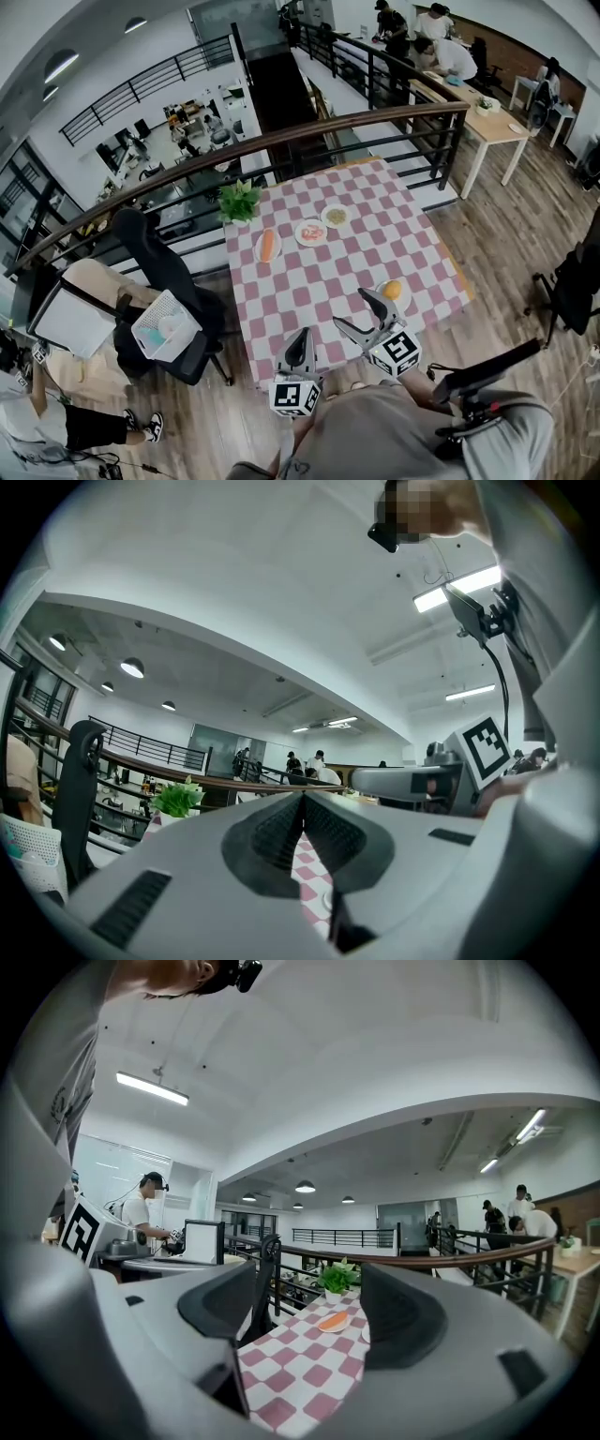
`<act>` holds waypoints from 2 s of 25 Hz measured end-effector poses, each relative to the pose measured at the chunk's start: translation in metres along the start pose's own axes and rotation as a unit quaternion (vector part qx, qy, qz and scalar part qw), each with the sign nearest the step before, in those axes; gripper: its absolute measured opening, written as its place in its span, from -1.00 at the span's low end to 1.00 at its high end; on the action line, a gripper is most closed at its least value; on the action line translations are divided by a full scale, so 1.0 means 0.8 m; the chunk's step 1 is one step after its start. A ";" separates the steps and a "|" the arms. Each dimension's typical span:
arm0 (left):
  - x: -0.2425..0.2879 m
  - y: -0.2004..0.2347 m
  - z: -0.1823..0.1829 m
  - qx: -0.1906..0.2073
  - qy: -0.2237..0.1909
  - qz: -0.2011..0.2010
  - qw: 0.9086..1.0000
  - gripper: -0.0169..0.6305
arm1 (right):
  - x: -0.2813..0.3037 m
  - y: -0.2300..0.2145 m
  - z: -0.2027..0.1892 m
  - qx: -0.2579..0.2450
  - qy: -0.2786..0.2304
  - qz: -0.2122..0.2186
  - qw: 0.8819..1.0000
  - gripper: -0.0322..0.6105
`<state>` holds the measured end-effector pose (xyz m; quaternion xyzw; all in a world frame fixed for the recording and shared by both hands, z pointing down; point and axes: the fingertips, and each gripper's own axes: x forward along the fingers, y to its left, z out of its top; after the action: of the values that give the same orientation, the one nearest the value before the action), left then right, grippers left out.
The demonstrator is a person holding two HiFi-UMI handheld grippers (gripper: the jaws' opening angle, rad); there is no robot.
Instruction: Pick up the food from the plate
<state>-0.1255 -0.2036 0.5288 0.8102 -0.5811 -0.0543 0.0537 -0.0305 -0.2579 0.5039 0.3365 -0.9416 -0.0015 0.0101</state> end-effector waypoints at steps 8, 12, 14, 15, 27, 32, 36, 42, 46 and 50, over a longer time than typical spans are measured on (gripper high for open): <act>-0.008 0.006 0.000 -0.002 -0.001 0.008 1.000 -0.92 | 0.003 0.003 -0.003 0.002 0.014 0.004 1.000 0.14; -0.013 0.005 -0.007 -0.007 0.003 0.011 1.000 -0.92 | 0.005 0.011 -0.013 0.009 0.022 0.013 1.000 0.14; -0.012 0.005 -0.010 -0.006 0.004 0.010 1.000 -0.92 | 0.005 0.013 -0.016 0.009 0.025 0.015 1.000 0.14; -0.012 0.005 -0.010 -0.006 0.004 0.011 1.000 -0.92 | 0.005 0.013 -0.016 0.008 0.025 0.016 1.000 0.14; -0.018 0.001 -0.019 -0.004 0.013 0.010 1.000 -0.92 | -0.003 0.010 -0.027 0.016 0.037 0.010 0.999 0.14; -0.019 0.000 -0.019 -0.002 0.015 0.007 1.000 -0.92 | -0.004 0.011 -0.028 0.018 0.036 0.008 0.999 0.14; -0.019 -0.001 -0.022 -0.004 0.017 0.006 1.000 -0.92 | -0.004 0.011 -0.027 0.015 0.036 0.007 0.999 0.14; -0.018 -0.004 -0.021 -0.003 0.017 0.001 1.000 -0.92 | -0.009 0.010 -0.028 0.017 0.038 0.003 0.999 0.14; -0.018 -0.008 -0.019 -0.005 0.016 -0.002 1.000 -0.92 | -0.013 0.011 -0.027 0.018 0.040 0.002 0.999 0.14; -0.020 -0.010 -0.021 -0.005 0.017 -0.002 1.000 -0.92 | -0.015 0.012 -0.026 0.017 0.039 0.002 0.999 0.14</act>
<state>-0.1207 -0.1855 0.5443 0.8121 -0.5781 -0.0435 0.0670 -0.0270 -0.2427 0.5249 0.3346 -0.9411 0.0275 0.0410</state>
